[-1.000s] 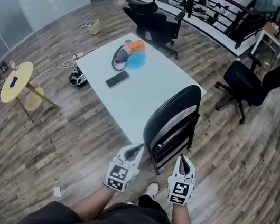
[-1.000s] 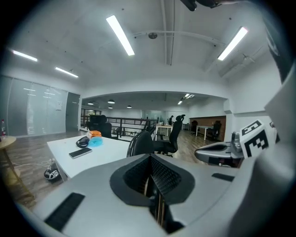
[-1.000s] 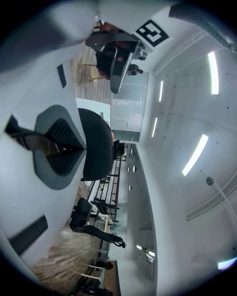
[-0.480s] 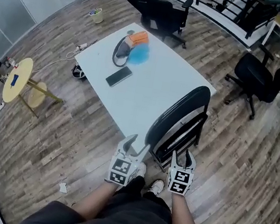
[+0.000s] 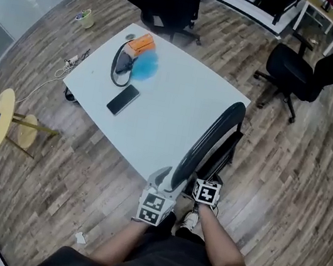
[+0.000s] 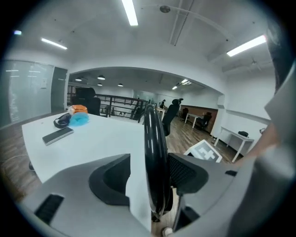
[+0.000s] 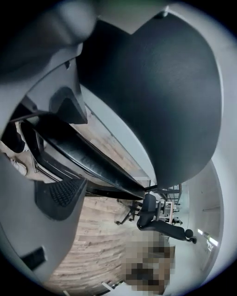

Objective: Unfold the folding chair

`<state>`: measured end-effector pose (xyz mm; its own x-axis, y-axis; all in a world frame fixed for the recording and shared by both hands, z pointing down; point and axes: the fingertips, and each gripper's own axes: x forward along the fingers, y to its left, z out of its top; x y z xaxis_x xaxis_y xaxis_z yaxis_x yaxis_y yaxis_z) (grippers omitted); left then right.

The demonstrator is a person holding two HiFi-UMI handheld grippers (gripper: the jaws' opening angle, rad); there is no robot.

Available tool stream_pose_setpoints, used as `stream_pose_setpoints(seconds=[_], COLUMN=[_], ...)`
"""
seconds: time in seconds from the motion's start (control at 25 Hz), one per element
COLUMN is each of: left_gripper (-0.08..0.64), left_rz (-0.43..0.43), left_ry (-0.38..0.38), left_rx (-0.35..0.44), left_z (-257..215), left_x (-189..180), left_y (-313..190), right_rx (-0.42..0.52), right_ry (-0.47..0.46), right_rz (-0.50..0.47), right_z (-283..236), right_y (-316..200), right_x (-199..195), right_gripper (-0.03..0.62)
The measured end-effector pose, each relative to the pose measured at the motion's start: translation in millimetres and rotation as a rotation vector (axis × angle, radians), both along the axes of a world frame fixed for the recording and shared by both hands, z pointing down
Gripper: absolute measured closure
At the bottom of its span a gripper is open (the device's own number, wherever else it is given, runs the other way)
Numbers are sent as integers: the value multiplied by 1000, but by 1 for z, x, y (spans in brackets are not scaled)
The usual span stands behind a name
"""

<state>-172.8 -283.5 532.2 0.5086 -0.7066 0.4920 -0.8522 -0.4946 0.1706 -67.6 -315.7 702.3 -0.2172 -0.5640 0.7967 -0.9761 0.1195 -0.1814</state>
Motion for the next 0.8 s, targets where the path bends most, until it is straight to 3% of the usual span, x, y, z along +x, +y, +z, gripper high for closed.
stream_pose_setpoints(seconds=[0.32, 0.48, 0.6, 0.8], left_gripper=[322, 413, 459, 466], left_rz=[143, 203, 208, 200], left_ry=[32, 23, 17, 27], left_rx=[-26, -1, 16, 3], left_z=[18, 17, 18, 18], left_x=[20, 31, 31, 31], left_y=[-17, -15, -14, -15], right_rx=[-110, -161, -169, -135], right_ry=[13, -43, -92, -44], right_rz=[79, 114, 151, 169], right_z=[39, 46, 48, 42], right_y=[-29, -27, -27, -25], right_x=[-11, -11, -15, 7], right_gripper=[242, 242, 242, 242])
